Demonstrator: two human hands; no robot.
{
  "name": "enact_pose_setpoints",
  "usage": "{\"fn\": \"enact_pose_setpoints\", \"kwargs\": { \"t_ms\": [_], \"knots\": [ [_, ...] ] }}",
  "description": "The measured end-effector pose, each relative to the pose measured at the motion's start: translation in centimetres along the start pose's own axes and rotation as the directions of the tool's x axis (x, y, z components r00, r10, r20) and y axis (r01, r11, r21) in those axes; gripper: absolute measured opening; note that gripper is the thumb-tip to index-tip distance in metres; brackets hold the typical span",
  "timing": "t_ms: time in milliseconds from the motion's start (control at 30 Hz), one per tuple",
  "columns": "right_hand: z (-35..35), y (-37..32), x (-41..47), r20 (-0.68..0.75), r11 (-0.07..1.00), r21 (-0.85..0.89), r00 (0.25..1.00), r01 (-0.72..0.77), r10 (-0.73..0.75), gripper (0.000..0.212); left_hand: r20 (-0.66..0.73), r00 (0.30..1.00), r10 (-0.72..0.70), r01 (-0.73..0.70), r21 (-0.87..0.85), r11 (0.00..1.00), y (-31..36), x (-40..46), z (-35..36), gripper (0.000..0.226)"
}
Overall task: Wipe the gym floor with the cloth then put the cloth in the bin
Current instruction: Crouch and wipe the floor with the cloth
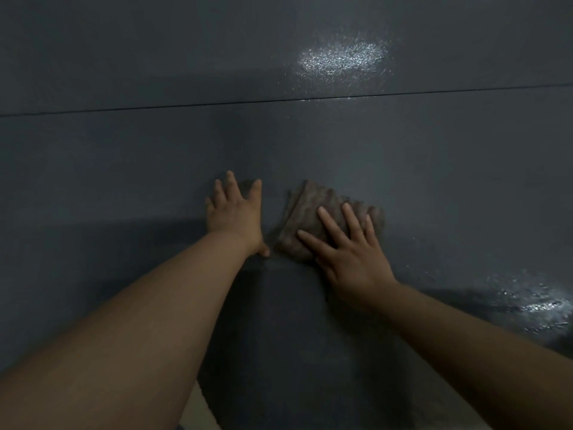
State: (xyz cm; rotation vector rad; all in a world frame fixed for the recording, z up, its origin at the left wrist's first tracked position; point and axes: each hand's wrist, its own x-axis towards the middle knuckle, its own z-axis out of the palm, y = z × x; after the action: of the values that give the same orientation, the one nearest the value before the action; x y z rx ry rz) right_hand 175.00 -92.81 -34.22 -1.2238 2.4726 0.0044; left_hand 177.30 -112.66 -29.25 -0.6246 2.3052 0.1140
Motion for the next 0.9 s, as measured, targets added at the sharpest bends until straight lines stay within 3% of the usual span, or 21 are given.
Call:
{"fn": "enact_pose_setpoints", "kwargs": {
  "t_ms": [67, 133, 267, 367, 467, 567, 633, 700, 800, 900],
  "knots": [
    [-0.8, 2.0, 1.9, -0.003, 0.999, 0.017, 0.999, -0.047, 0.047, 0.054, 0.020, 1.000, -0.002, 0.002, -0.024, 1.000, -0.5, 0.1, -0.1, 0.129],
    [-1.9, 4.2, 4.2, 0.000, 0.972, 0.055, 0.973, -0.229, 0.229, 0.051, 0.030, 0.999, 0.011, -0.008, -0.073, 0.997, -0.8, 0.3, 0.0, 0.128],
    [-4.5, 7.4, 9.1, -0.036, 0.814, 0.211, 0.828, -0.541, 0.560, 0.051, 0.015, 0.999, 0.028, -0.026, -0.122, 0.992, -0.8, 0.7, 0.3, 0.129],
    [-6.2, 7.4, 12.5, 0.035, 0.714, 0.286, 0.751, -0.640, 0.659, 0.051, 0.014, 0.999, 0.039, -0.037, -0.110, 0.993, -0.8, 0.8, 0.4, 0.130],
    [-7.0, 5.1, 15.3, 0.027, 0.782, 0.267, 0.815, -0.563, 0.578, 0.051, 0.016, 0.999, 0.046, -0.044, -0.117, 0.992, -0.8, 1.0, 0.5, 0.129],
    [-6.7, 0.7, 16.3, 0.002, 0.935, 0.149, 0.946, -0.321, 0.324, 0.053, 0.015, 0.998, 0.056, -0.054, -0.121, 0.991, -0.9, 1.3, 0.4, 0.129],
    [-5.8, -2.2, 15.4, -0.008, 0.980, 0.095, 0.984, -0.176, 0.178, 0.053, 0.018, 0.998, 0.063, -0.060, -0.130, 0.990, -1.1, 1.4, 0.3, 0.128],
    [-4.8, -3.8, 13.6, 0.007, 0.989, 0.086, 0.993, -0.122, 0.121, 0.051, 0.011, 0.997, 0.070, -0.067, -0.165, 0.984, -1.3, 1.3, 0.3, 0.125],
    [-3.3, -3.6, 9.7, 0.024, 0.971, 0.142, 0.981, -0.194, 0.193, 0.050, -0.018, 0.997, 0.080, -0.082, -0.201, 0.976, -1.7, 0.5, 0.7, 0.116],
    [-1.9, -3.0, 4.4, 0.047, 0.877, 0.206, 0.900, -0.434, 0.434, 0.050, -0.063, 0.992, 0.110, -0.122, -0.232, 0.965, -1.8, -1.4, 1.5, 0.096]
  ]
}}
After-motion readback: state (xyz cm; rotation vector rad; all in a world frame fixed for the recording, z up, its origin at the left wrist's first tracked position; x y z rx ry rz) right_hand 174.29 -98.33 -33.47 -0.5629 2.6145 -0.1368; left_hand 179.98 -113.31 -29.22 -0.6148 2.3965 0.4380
